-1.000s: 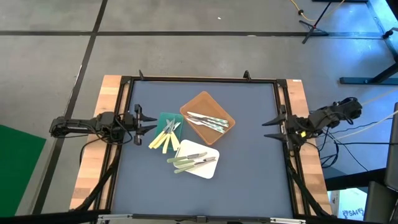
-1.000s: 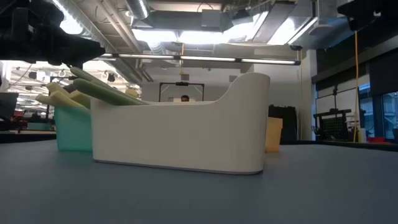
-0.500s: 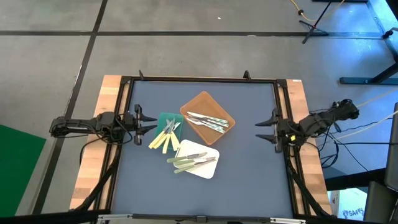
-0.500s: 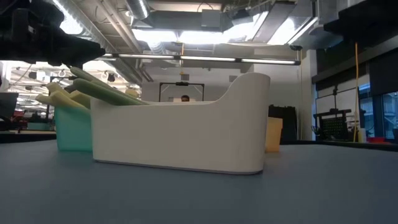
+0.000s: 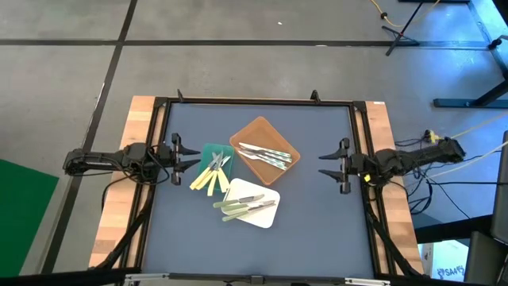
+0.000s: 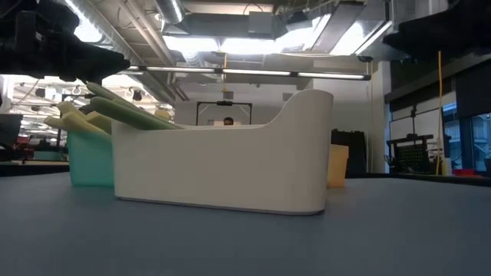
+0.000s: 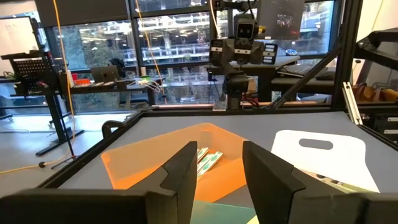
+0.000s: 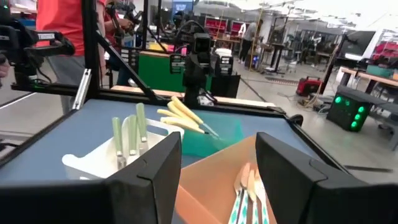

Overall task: Sort silverware by color (type)
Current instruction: Return to Home Position

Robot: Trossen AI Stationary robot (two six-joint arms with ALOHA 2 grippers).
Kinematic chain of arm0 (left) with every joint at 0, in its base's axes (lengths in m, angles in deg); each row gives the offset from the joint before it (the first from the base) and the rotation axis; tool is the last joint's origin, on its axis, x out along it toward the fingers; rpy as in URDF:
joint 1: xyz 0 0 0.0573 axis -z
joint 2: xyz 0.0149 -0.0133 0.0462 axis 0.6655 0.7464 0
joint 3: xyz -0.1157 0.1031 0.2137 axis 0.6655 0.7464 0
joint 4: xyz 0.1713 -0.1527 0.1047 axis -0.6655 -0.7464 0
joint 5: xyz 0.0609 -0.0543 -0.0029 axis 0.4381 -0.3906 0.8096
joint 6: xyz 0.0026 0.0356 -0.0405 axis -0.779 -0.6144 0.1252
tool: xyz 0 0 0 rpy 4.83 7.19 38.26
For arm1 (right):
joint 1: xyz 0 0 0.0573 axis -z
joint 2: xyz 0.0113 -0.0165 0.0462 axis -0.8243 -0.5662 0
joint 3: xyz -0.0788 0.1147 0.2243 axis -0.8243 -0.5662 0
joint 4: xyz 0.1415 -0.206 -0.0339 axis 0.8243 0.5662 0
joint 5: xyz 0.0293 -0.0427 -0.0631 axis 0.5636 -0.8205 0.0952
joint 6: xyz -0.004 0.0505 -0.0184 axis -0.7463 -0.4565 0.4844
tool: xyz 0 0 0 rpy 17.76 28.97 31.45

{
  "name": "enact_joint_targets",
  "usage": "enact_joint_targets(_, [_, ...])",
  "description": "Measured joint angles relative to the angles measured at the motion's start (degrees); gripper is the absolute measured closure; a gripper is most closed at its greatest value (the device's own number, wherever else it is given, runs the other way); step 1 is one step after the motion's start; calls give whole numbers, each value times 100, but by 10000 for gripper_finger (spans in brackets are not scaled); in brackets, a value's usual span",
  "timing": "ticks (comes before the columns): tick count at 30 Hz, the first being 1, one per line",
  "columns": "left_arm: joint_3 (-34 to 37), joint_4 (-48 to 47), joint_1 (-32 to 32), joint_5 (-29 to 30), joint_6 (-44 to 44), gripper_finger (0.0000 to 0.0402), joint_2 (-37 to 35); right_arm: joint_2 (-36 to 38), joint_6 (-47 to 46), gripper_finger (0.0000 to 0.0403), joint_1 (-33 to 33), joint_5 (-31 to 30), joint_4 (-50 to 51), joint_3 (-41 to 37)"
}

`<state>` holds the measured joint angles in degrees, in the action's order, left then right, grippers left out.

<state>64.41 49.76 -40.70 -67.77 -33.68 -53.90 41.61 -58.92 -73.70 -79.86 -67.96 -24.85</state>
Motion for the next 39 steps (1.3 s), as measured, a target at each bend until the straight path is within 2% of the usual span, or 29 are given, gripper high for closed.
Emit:
enact_joint_targets(5, [0,0,0,8,6,279,0,-2,33,210,852,875,-195,-191])
enact_joint_targets(11, [0,-2,0,13,7,279,0,62,49,210,1327,1053,-73,-191])
enact_joint_targets(16, [0,-5,0,15,9,279,0,404,-20,210,1414,1064,518,-189])
enact_joint_targets(25, [0,-72,1,35,11,279,0,1660,-120,210,1413,1167,1398,-185])
enact_joint_targets(35, [0,-70,2,71,9,279,11,1643,-186,210,1411,1610,1201,-427])
enact_joint_targets(39, [0,-68,2,96,7,279,11,1636,-188,210,1411,1614,1028,-684])
